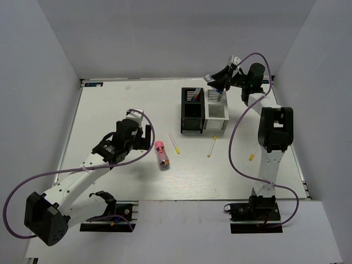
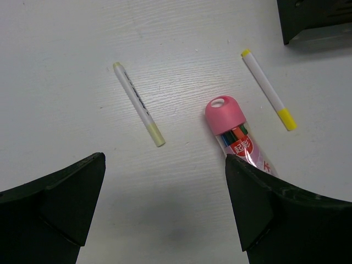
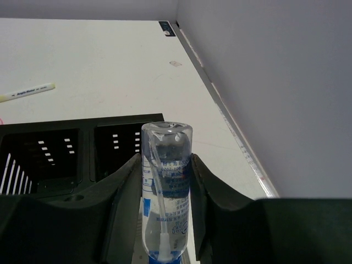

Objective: Sort the stationery into containers
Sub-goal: Place the stationery in the storage box, then pick up the stationery from the center of the board.

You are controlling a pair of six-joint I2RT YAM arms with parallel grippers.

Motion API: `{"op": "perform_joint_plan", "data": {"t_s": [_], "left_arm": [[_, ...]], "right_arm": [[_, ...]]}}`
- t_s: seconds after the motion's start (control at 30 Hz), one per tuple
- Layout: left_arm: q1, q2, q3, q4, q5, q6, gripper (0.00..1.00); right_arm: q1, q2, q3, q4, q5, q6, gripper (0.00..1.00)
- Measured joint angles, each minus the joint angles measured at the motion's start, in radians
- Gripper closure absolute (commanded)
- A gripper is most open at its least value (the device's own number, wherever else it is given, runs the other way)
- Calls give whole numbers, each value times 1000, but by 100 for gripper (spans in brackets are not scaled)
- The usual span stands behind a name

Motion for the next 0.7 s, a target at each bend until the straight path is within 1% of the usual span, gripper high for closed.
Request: {"op": "perform_joint_plan", "data": {"t_s": [0.13, 0.2, 0.3, 0.37, 0.4, 0.43, 0.57, 0.7], "left_arm": [[0, 4, -1, 0, 6, 2, 0], [0, 5, -1, 1, 9, 2, 0], [0, 11, -1, 7, 18, 2, 0], [0, 20, -1, 10, 29, 2, 0], [0, 26, -1, 10, 35, 2, 0], [0, 31, -1, 11, 42, 2, 0], [0, 60, -1, 21, 83, 1, 0], [0, 119, 0, 34, 141, -25, 0]], "right_arm": [[0, 53, 11, 114, -18, 119, 89], [0, 74, 11, 166, -26, 177, 81], [0, 94, 10, 231, -38, 240, 64], [0, 97, 5, 265, -45, 265, 58], [0, 97, 0, 279, -45, 273, 52], [0, 97, -7, 294, -50, 283, 50], [-1, 97, -32, 321, -60, 299, 42], [-2, 97, -71, 332, -66, 303, 42]]}}
